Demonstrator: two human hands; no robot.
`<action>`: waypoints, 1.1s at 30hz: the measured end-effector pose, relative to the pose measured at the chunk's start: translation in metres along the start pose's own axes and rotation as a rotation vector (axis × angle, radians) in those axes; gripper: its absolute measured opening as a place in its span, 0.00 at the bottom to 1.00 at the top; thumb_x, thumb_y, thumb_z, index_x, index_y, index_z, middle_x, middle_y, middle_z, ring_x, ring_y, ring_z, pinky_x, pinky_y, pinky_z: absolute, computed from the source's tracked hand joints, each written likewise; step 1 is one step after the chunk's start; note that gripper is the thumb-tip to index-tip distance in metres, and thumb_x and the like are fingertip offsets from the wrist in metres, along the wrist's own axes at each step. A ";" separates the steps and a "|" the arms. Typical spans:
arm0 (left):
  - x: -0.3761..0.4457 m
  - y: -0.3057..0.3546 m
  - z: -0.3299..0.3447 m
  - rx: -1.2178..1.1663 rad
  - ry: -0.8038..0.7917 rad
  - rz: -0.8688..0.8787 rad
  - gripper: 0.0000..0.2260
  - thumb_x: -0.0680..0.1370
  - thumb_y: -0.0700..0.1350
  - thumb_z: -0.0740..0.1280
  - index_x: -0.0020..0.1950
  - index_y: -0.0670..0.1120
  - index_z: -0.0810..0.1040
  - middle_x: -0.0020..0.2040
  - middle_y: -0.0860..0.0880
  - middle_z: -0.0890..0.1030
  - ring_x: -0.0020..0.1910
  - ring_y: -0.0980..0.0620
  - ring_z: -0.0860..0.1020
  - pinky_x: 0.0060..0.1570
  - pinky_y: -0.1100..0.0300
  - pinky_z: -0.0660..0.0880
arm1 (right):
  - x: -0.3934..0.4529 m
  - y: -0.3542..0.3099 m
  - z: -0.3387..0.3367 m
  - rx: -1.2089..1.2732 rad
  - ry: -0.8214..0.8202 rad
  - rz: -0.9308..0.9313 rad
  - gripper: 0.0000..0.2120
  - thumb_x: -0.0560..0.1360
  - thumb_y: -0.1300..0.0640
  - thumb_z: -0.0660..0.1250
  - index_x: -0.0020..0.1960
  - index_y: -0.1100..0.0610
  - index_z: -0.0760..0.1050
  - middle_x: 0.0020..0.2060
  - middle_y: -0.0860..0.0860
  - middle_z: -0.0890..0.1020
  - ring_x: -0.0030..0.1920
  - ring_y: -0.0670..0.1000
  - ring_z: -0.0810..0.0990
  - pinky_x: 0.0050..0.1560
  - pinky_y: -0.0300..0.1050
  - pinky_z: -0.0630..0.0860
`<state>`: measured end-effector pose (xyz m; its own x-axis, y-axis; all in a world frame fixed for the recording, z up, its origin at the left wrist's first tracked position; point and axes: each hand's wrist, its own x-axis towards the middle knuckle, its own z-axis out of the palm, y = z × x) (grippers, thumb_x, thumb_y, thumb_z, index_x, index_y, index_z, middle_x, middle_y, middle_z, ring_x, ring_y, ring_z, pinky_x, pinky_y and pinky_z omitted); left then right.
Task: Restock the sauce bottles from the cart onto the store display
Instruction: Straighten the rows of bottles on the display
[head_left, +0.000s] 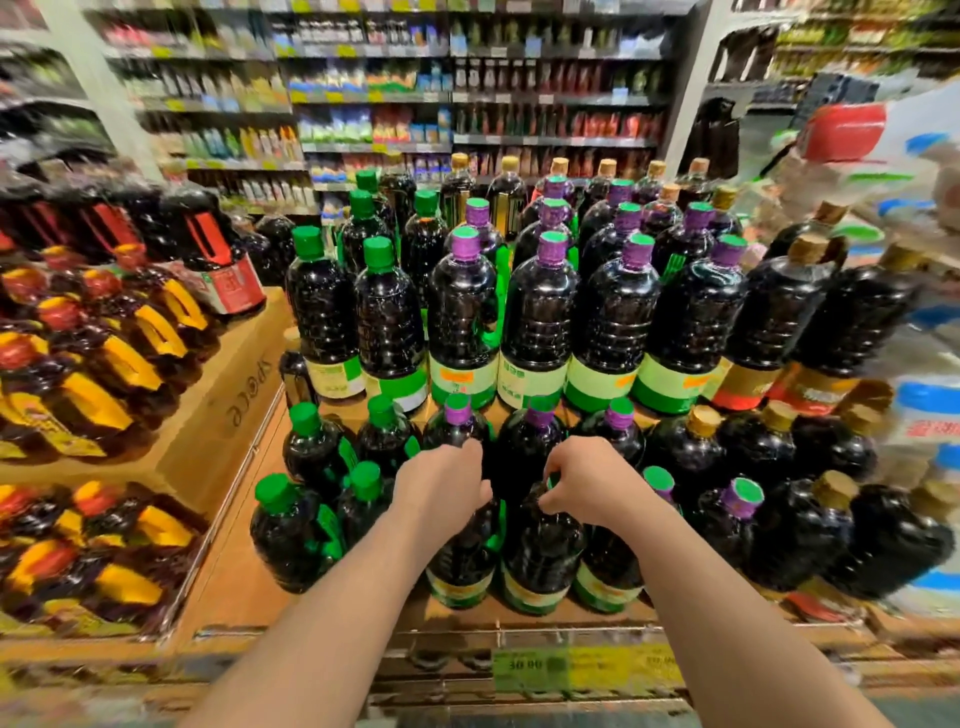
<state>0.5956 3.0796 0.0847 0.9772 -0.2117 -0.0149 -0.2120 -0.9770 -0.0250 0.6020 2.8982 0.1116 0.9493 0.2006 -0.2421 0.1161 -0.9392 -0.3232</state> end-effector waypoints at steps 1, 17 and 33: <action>0.000 -0.001 0.000 0.001 0.001 -0.001 0.13 0.80 0.55 0.61 0.54 0.45 0.69 0.39 0.49 0.76 0.38 0.45 0.79 0.30 0.57 0.70 | 0.001 0.000 0.000 -0.003 -0.012 -0.008 0.07 0.66 0.57 0.71 0.37 0.62 0.80 0.30 0.54 0.83 0.30 0.50 0.80 0.29 0.42 0.76; 0.009 -0.013 0.007 -0.032 -0.063 0.026 0.21 0.78 0.61 0.61 0.59 0.45 0.69 0.39 0.50 0.73 0.40 0.47 0.78 0.36 0.54 0.77 | 0.013 -0.011 0.007 -0.205 -0.067 0.045 0.18 0.70 0.46 0.73 0.49 0.57 0.71 0.40 0.51 0.75 0.43 0.53 0.75 0.39 0.46 0.72; 0.021 -0.021 -0.010 0.034 -0.179 0.294 0.16 0.78 0.54 0.60 0.35 0.45 0.70 0.32 0.48 0.71 0.31 0.49 0.68 0.29 0.58 0.65 | -0.002 -0.001 -0.002 -0.015 -0.075 0.005 0.19 0.69 0.50 0.75 0.56 0.58 0.80 0.37 0.52 0.83 0.37 0.48 0.81 0.33 0.39 0.74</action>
<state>0.6205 3.0955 0.0945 0.8579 -0.4725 -0.2018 -0.4871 -0.8729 -0.0270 0.6005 2.8983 0.1142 0.9255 0.2158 -0.3112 0.1163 -0.9440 -0.3086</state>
